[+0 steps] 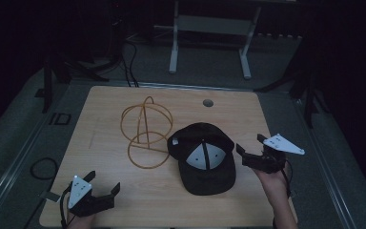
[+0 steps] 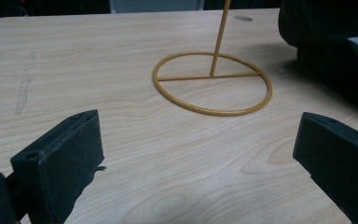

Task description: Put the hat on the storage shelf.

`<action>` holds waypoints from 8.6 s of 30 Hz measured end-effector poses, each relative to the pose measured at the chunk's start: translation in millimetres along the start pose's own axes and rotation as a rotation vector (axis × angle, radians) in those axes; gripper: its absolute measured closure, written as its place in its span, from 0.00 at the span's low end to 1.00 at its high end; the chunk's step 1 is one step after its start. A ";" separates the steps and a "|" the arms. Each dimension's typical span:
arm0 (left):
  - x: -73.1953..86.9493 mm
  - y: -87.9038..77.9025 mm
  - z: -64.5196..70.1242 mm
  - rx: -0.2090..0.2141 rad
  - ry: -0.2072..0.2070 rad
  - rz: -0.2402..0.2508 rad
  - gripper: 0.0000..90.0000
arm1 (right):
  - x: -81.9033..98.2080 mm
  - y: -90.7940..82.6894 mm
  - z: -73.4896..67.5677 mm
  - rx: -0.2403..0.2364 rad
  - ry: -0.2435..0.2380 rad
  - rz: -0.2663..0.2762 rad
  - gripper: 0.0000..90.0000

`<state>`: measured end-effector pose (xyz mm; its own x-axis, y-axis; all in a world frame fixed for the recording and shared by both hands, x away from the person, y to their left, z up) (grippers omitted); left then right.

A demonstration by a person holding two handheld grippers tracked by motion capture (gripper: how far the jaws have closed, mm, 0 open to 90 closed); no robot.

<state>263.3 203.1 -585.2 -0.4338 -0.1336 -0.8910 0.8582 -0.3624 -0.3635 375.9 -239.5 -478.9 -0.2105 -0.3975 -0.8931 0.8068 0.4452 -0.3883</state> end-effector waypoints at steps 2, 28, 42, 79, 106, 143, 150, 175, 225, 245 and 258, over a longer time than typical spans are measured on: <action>1.6 0.3 1.0 -0.001 0.012 -0.012 0.02 | -5.9 6.7 -6.0 -0.025 -0.020 -0.001 0.12; 9.3 3.3 11.1 0.067 0.045 -0.074 0.03 | 10.5 92.8 -30.0 -0.010 -0.170 -0.281 0.99; 9.0 3.5 15.4 0.070 0.059 -0.072 0.03 | -24.3 67.8 -40.8 -0.090 -0.080 -0.132 0.99; -20.1 50.4 163.7 0.359 0.156 -0.117 0.07 | -89.3 -11.1 -68.7 -0.101 -0.112 0.101 0.99; -63.6 69.0 180.6 0.312 0.095 -0.043 0.82 | -75.2 -24.9 -90.7 -0.246 -0.152 0.128 0.99; -107.6 46.1 206.6 0.319 0.169 0.105 0.98 | 1.8 -72.5 -115.1 -0.472 -0.159 0.052 0.48; -112.7 41.0 209.5 0.343 0.149 0.126 0.98 | 15.6 -90.3 -117.1 -0.557 -0.201 0.039 0.41; -121.5 9.4 220.4 0.760 0.181 0.151 0.98 | -67.4 -91.2 -112.9 -0.549 -0.437 0.219 0.49; -95.1 20.7 141.0 0.430 0.220 0.062 0.10 | -111.3 -80.8 -50.1 -0.287 -0.172 0.302 0.98; -27.1 13.4 59.0 0.229 0.141 -0.027 0.02 | -175.3 -43.5 -45.4 -0.219 -0.187 0.322 0.98; -5.2 10.3 35.6 0.166 0.138 -0.029 0.02 | -202.6 8.0 -85.9 -0.276 -0.224 0.275 0.98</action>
<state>264.6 167.2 -574.7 -0.4065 0.0025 -0.9137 0.7837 -0.5131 -0.3501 377.5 -86.5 -320.5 0.1408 -0.3844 -0.9123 0.6320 0.7442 -0.2161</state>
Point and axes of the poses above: each handheld gripper's, and its own axes: y roughly forward along the jaws, x roughly out of its underside, z roughly to its right, the point moved 9 cm from there along y, roughly forward along the jaws, and after that the axes turned 13 degrees about -y, right-handed, at the moved point
